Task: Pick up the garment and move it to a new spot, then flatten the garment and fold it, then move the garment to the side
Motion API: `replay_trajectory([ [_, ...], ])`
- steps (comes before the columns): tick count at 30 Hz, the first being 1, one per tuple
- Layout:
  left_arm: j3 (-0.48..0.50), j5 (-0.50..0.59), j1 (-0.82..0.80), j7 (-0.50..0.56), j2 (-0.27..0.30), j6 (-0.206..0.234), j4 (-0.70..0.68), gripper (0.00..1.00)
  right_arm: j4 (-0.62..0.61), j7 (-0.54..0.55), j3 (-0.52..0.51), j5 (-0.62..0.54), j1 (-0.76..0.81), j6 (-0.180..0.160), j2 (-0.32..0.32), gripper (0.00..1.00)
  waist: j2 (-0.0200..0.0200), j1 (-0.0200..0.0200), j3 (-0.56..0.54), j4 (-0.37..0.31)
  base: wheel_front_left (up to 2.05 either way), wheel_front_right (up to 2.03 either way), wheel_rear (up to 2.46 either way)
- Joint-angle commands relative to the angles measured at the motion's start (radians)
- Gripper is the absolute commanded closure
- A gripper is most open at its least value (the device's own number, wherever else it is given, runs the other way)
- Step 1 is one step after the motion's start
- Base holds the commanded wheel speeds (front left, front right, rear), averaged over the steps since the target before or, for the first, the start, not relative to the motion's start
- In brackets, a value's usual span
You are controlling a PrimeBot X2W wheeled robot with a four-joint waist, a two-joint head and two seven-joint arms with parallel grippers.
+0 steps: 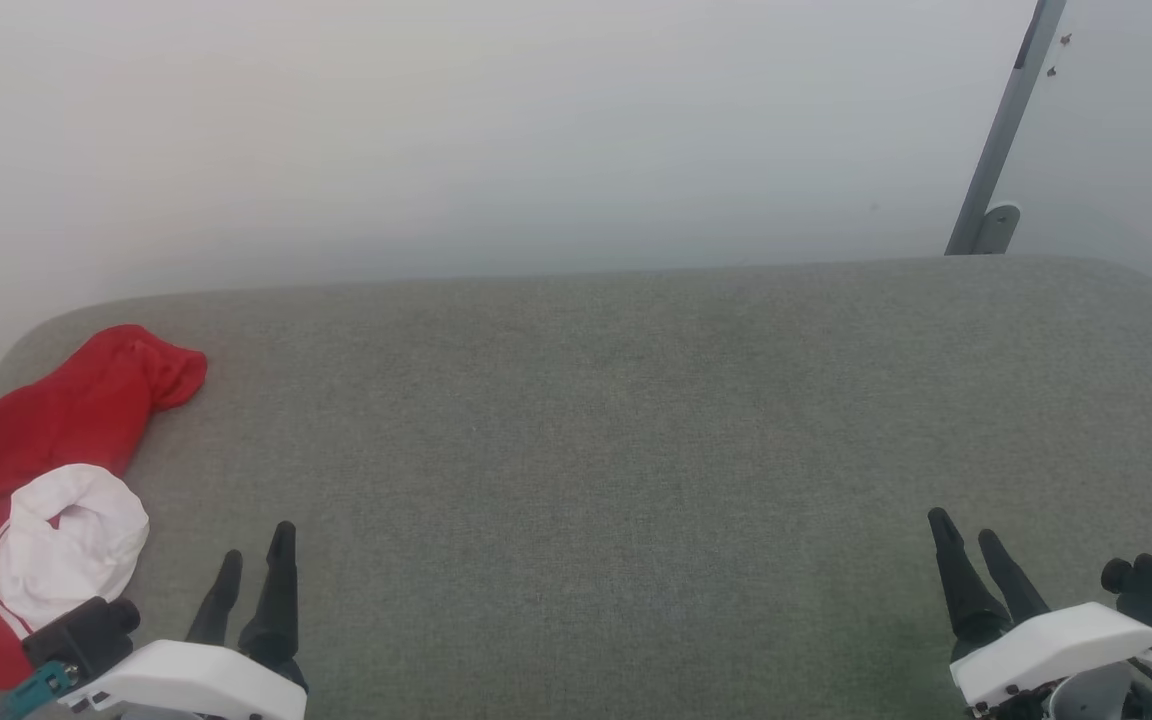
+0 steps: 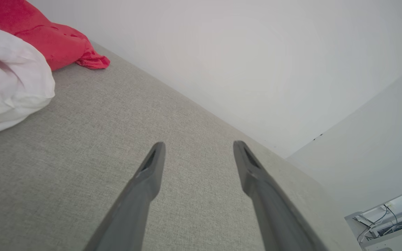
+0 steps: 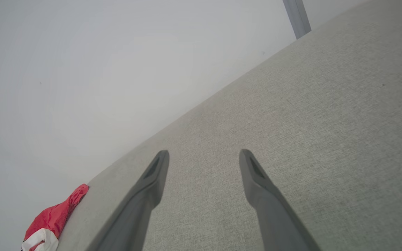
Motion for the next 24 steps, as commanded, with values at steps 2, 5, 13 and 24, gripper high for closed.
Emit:
replay_trajectory([
  [2,0.01,0.045,0.004,-0.015,0.011,-0.011,-0.01,0.0,-0.008,-0.015,0.002,-0.044,-0.004,0.004,-0.012,0.0,0.0,0.0,-0.003,-0.001,0.0,0.0,0.0],
  [5,0.023,0.077,0.012,-0.024,0.015,-0.026,-0.013,0.0,-0.008,-0.024,0.004,-0.076,0.0,0.004,-0.018,0.0,0.0,0.0,-0.007,-0.002,0.0,0.0,0.0],
  [13,0.035,0.156,0.021,-0.043,0.014,-0.054,-0.011,0.0,-0.008,-0.042,0.009,-0.149,0.004,0.004,-0.03,0.0,0.0,0.0,-0.016,-0.005,0.0,0.0,0.0],
  [24,0.049,0.287,0.037,-0.073,0.01,-0.082,-0.019,0.0,-0.014,-0.069,0.01,-0.275,0.018,0.004,-0.036,0.0,0.0,0.0,-0.032,-0.007,0.0,0.0,0.0],
])
